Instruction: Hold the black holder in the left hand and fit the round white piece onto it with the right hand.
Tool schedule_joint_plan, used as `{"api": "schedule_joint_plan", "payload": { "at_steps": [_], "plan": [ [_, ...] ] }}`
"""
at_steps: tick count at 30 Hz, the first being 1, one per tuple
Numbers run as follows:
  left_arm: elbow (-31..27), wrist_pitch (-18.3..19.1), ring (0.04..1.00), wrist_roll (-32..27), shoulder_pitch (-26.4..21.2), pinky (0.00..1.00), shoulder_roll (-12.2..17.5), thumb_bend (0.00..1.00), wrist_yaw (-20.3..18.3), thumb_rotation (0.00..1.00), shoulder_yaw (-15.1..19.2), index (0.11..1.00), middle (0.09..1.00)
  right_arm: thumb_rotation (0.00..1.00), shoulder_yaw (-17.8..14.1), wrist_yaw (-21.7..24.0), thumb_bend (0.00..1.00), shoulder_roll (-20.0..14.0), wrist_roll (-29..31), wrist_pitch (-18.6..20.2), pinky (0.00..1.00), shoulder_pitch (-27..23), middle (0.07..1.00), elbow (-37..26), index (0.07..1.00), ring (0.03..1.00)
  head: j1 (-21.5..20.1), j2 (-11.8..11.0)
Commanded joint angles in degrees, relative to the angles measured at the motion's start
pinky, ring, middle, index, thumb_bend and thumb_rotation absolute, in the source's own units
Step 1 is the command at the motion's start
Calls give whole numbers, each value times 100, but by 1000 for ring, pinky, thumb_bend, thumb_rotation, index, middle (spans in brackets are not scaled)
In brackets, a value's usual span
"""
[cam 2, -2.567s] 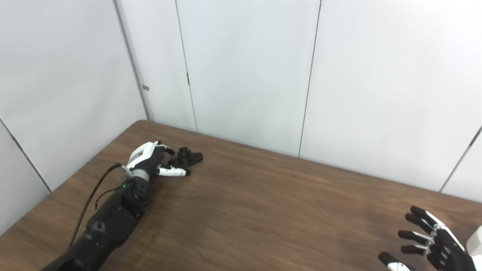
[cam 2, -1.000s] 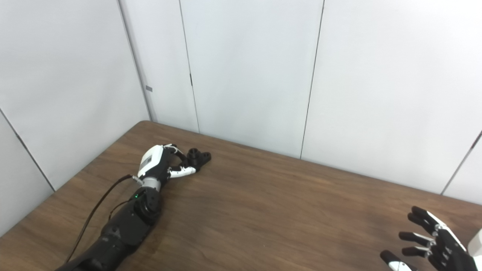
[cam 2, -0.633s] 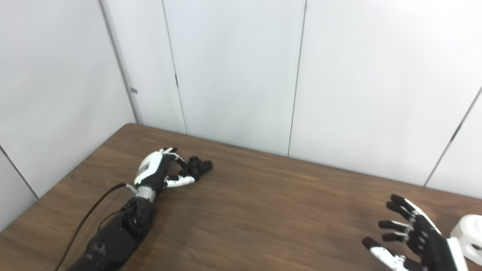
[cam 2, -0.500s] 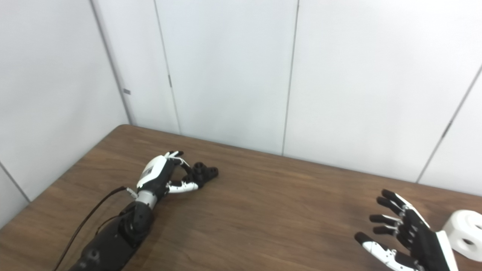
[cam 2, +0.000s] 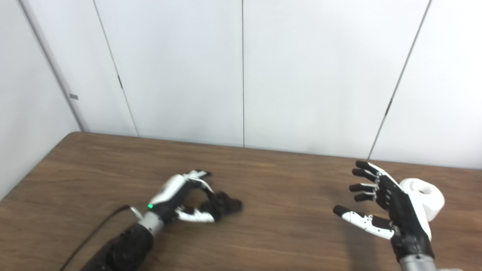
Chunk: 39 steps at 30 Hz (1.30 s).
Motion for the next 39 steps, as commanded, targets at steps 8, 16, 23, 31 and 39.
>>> {"api": "schedule_joint_plan", "payload": {
  "at_steps": [8, 16, 23, 31, 39],
  "plan": [
    [36, -63, 998, 64, 347, 1000, -360, 524, -707, 56, -408, 482, 917, 228, -178, -97, 612, -230, -82, -283, 512, -392, 748, -180, 770, 616, -314, 92],
    [127, -161, 994, 554, 433, 1000, -441, 524, -771, 56, -737, 483, 911, 255, -313, -44, 634, -371, 30, -287, 519, -442, 758, -312, 767, 618, -585, 136],
    [144, -19, 999, 794, 524, 1000, -522, 523, -732, 55, -861, 484, 916, 257, -453, 31, 636, -560, 52, -131, 542, -423, 766, -583, 780, 630, -922, 84],
    [329, -305, 1000, 826, 627, 1000, -404, 523, -539, 52, -877, 484, 912, 168, -771, 104, 683, -1390, -313, -36, 545, -702, 775, -574, 776, 673, -2094, -293],
    [323, -386, 978, 814, 672, 997, -218, 521, -624, 47, -837, 486, 899, 301, -755, 576, 776, -2881, -1385, 684, 694, -947, 867, -174, 831, 821, -2801, -700]
  ]
}}
